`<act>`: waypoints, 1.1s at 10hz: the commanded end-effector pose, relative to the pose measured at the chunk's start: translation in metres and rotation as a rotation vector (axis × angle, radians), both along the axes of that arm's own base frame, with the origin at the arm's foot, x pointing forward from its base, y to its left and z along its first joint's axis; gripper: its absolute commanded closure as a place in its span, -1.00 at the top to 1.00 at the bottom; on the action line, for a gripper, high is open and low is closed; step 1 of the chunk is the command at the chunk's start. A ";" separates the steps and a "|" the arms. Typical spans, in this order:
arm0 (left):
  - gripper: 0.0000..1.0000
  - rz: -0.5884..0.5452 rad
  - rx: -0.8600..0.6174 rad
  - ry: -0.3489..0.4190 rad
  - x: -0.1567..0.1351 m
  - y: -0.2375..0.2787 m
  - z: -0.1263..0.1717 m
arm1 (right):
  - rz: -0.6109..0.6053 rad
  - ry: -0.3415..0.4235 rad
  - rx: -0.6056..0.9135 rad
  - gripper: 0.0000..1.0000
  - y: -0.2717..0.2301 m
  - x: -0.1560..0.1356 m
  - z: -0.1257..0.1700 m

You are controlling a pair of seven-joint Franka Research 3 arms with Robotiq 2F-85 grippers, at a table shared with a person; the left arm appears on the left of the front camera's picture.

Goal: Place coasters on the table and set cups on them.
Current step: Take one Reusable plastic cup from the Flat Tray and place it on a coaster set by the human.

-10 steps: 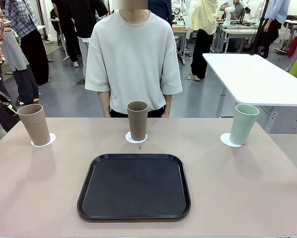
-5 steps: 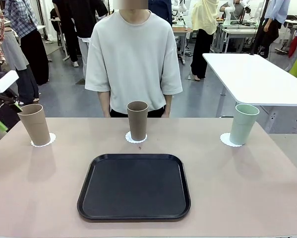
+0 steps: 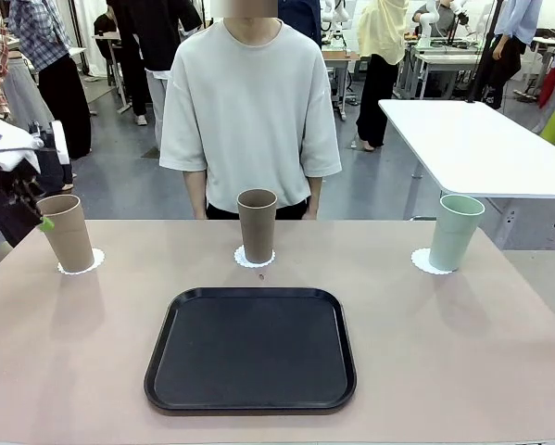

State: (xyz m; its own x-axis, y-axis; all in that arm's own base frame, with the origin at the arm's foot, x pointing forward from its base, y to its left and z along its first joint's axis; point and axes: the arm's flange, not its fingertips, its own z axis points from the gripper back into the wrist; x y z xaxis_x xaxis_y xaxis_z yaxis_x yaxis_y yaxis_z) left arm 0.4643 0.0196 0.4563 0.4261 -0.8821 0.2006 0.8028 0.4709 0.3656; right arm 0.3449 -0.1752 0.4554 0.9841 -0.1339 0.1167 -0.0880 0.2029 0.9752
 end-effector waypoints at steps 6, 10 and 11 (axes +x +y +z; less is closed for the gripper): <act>1.00 0.152 -0.144 0.173 -0.019 0.017 0.023 | 0.005 -0.009 0.004 1.00 -0.001 0.001 0.001; 1.00 0.184 -0.178 0.322 -0.033 0.015 0.032 | 0.005 -0.009 0.004 1.00 -0.001 0.001 0.001; 1.00 0.190 -0.145 0.268 -0.034 0.021 0.027 | 0.005 -0.009 0.004 1.00 -0.001 0.001 0.001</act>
